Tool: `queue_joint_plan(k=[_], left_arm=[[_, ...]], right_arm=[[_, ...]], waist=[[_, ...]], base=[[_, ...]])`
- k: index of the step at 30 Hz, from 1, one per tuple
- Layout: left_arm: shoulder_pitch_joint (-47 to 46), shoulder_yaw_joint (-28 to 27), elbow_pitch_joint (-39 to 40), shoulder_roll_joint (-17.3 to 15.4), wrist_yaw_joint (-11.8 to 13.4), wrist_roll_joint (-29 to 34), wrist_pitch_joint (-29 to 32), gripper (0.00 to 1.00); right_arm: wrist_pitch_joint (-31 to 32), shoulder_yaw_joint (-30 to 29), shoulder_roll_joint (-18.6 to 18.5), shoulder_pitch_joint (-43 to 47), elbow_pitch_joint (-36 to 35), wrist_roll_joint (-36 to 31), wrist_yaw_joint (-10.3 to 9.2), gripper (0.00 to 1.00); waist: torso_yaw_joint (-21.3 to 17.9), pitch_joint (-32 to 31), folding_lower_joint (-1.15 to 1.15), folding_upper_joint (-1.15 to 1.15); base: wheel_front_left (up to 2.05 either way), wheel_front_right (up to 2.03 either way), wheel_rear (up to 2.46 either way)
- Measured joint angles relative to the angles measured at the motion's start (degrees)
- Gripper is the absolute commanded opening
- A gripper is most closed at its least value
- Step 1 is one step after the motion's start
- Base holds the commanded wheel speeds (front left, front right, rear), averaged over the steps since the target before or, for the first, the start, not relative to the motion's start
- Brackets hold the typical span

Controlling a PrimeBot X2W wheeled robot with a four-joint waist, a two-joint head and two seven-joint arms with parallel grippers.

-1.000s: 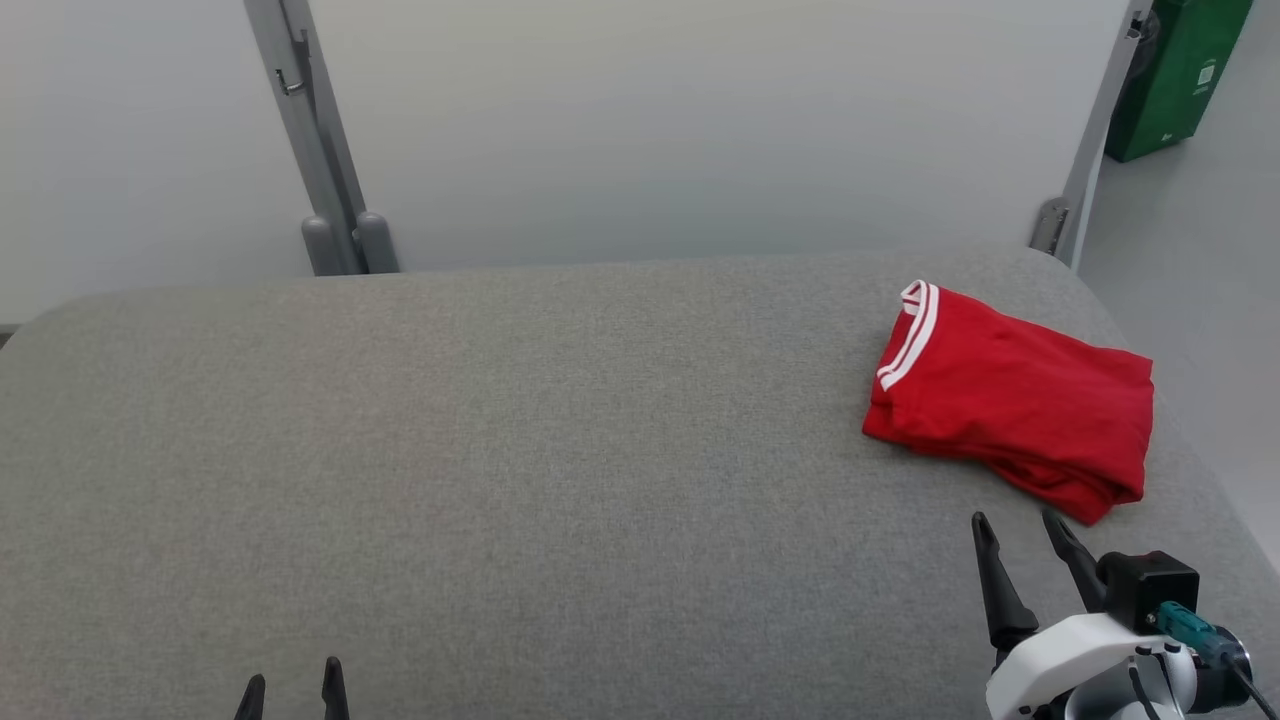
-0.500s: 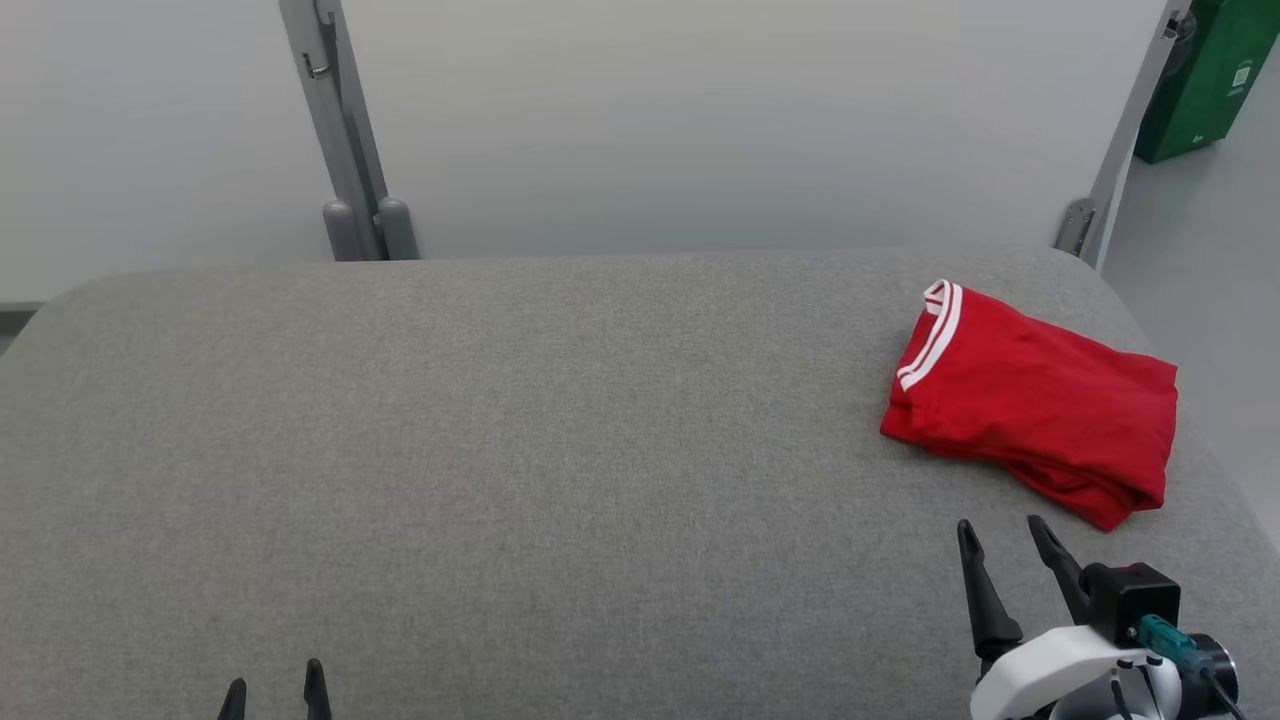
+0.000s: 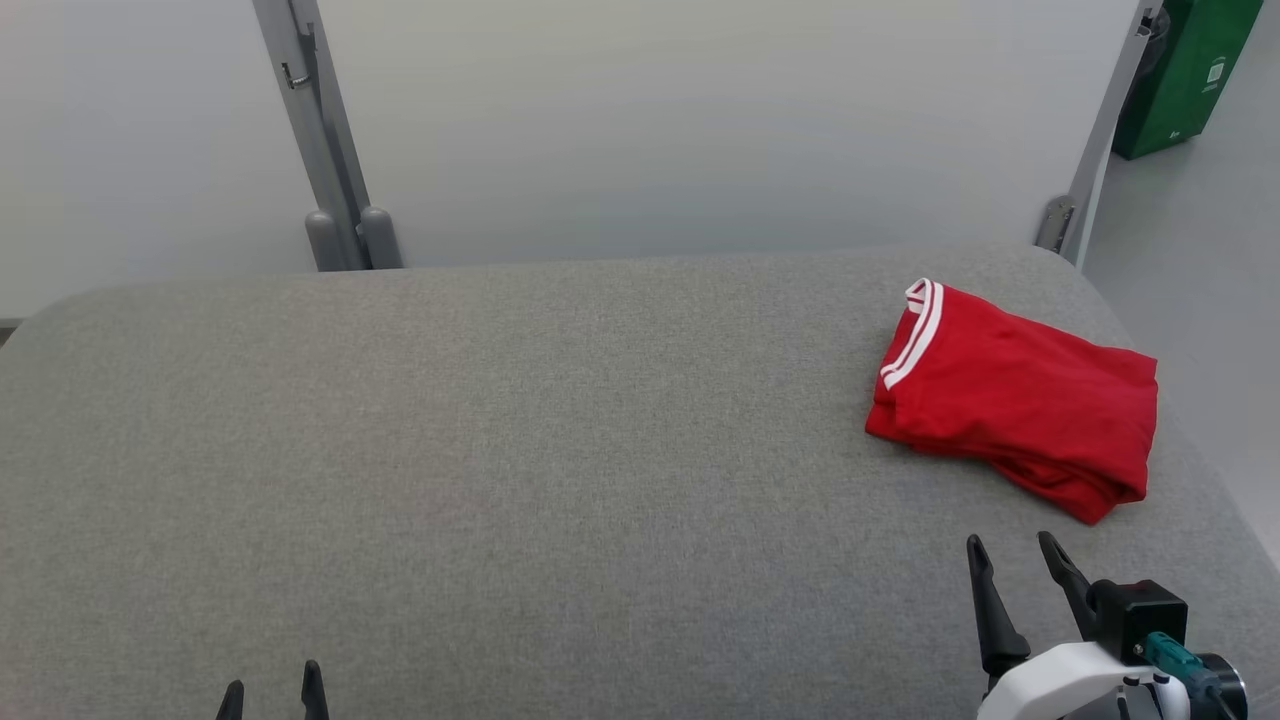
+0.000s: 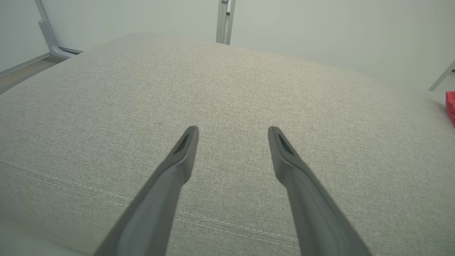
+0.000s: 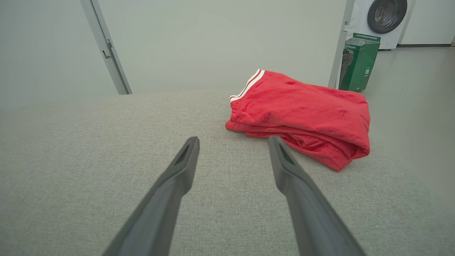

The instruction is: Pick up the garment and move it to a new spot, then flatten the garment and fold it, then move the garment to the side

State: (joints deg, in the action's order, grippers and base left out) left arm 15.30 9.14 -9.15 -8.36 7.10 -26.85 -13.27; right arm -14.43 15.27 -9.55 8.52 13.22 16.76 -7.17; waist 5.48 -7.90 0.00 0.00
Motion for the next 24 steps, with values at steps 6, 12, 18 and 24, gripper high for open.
queue_joint_plan(k=[6, 12, 18, 24], left_arm=[[-0.02, 0.07, -0.1, 0.0, 0.0, 0.18, -0.41, 1.0], [-0.02, 0.24, -0.26, 0.0, -0.02, 0.35, -0.42, 1.0], [1.38, 0.99, -3.28, 1.22, -0.29, 0.31, -0.37, 0.0], [2.06, 0.83, -4.92, 2.07, -0.56, -1.09, 0.41, 0.0]], right_arm=[[0.0, -0.53, 0.11, 0.23, -0.13, -0.52, 0.0, 1.0], [0.0, -0.77, 0.48, 0.48, -0.2, -0.82, 0.0, 1.0], [0.12, -0.29, 1.7, 2.64, 2.58, -0.98, 0.07, 0.0], [0.55, -0.63, 2.44, 3.91, 4.05, 0.55, 0.36, 0.0]], waist=[[-0.49, -0.24, 0.0, 0.0], [-1.14, -0.57, 0.0, 0.0], [-1.31, -0.59, 0.0, 0.0], [-1.4, -0.49, 0.0, 0.0]], base=[[0.0, 0.0, 0.0], [0.0, 0.0, 0.0], [0.0, 0.0, 0.0], [0.0, 0.0, 0.0]])
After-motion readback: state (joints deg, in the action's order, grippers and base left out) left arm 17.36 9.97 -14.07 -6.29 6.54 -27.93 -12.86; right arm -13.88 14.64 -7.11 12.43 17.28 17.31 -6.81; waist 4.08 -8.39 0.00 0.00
